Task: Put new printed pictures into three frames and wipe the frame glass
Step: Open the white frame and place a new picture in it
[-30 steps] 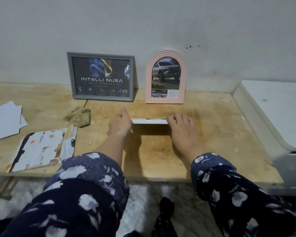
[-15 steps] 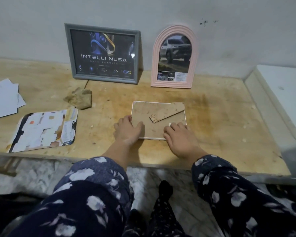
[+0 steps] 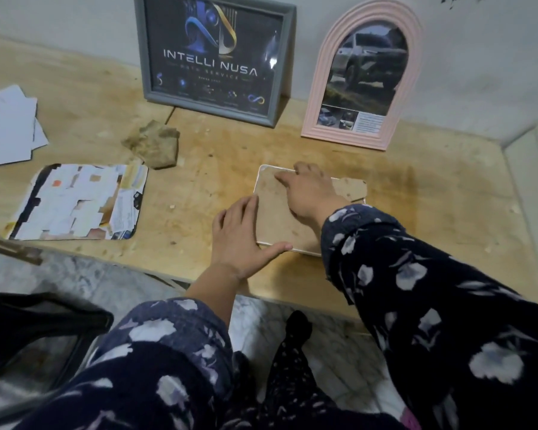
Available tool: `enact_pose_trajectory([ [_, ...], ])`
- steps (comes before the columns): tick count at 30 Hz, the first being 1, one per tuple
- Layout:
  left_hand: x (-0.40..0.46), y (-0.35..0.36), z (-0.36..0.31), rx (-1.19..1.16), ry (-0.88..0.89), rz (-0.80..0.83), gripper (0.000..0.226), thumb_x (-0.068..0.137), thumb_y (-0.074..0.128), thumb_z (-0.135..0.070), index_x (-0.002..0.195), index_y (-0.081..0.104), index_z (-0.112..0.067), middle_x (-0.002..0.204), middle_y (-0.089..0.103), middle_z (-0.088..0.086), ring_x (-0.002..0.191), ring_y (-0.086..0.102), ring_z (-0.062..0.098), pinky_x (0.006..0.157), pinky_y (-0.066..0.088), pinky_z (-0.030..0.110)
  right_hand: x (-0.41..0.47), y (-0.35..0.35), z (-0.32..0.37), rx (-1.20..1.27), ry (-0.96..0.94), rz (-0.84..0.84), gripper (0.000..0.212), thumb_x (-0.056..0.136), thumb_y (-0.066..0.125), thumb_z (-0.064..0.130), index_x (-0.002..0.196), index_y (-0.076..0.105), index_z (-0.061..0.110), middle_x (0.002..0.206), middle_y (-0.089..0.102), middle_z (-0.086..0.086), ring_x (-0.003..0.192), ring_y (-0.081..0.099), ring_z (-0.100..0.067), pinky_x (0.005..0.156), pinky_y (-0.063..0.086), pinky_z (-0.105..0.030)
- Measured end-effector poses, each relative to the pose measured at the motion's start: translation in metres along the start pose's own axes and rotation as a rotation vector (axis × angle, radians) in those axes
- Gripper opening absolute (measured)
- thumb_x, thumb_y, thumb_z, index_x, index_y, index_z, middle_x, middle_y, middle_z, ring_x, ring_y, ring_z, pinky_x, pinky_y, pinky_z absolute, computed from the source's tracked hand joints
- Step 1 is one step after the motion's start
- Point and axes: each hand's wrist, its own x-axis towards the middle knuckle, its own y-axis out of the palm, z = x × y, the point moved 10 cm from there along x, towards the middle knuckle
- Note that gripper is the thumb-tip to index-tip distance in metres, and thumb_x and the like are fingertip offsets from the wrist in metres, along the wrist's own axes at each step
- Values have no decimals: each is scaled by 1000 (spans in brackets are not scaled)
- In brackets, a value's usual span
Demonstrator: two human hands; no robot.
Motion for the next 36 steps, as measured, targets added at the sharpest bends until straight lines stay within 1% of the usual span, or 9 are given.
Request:
enact_pose_trajectory([
  [8, 1, 7, 4, 73, -20, 26, 109, 70, 44, -86, 152, 17, -20, 142, 33, -2, 136, 24, 13, 117, -3, 47, 21, -3, 17, -66, -18, 18, 63, 86, 36, 10, 140, 33, 42, 135, 38, -8, 122, 32, -34, 92, 34, -47],
  [13, 1, 8, 2, 58, -19, 41, 109, 71, 44, -86, 153, 12, -21, 142, 32, -1, 137, 22, 13, 117, -6, 48, 32, -5, 20, 34, 56, 145, 43, 86, 39, 24, 125, 45, 40, 134, 30, -7, 118, 34, -38, 94, 38, -53],
  [16, 2, 8, 4, 45, -39, 59, 112, 68, 41, -88, 154, 8, -22, 146, 29, -1, 142, 15, 12, 117, -9, 49, 38, -6, 25, 81, 82, 240, 30, 82, 41, 19, 108, 45, 34, 130, 32, -6, 115, 36, -38, 95, 38, -54],
  [19, 3, 9, 4, 66, -36, 81, 113, 66, 32, -90, 154, 5, -23, 148, 28, -1, 145, 11, 12, 116, -10, 51, 41, -6, 28, 98, 92, 228, 29, 82, 43, 12, 98, 39, 35, 127, 36, -5, 112, 41, -39, 95, 39, -55],
  [23, 4, 9, 6, 55, -41, 94, 115, 63, 24, -92, 154, 3, -25, 148, 29, -1, 145, 10, 10, 116, -13, 52, 41, -3, 32, 84, 106, 210, 37, 83, 41, 6, 104, 43, 37, 127, 35, -5, 113, 40, -42, 97, 35, -61],
  [25, 4, 10, 8, 44, -51, 98, 117, 62, 24, -92, 154, 1, -24, 151, 27, -1, 146, 11, 11, 116, -13, 52, 39, -2, 34, 101, 103, 196, 34, 82, 39, 7, 99, 41, 37, 126, 35, -5, 113, 39, -43, 97, 31, -64],
  [28, 4, 10, 11, 17, -72, 86, 120, 62, 32, -94, 153, 1, -22, 152, 27, -1, 144, 17, 12, 117, -10, 51, 39, -5, 33, 169, 55, 128, 28, 82, 40, 11, 93, 38, 36, 114, 38, -5, 103, 46, -39, 95, 37, -59],
  [32, 5, 12, 13, -6, -78, 76, 122, 59, 39, -95, 152, 7, -23, 150, 29, -4, 142, 21, 12, 117, -4, 50, 42, -10, 30, 207, 8, 92, 22, 87, 39, 17, 101, 43, 33, 103, 40, -2, 90, 48, -34, 91, 43, -52],
  [36, 4, 8, 12, -15, -77, 43, 115, 59, 47, -91, 148, 19, -22, 147, 34, -4, 140, 25, 13, 118, -1, 48, 40, -12, 34, 215, -15, 132, 26, 90, 40, 22, 111, 45, 37, 109, 46, -4, 101, 51, -36, 95, 42, -48],
])
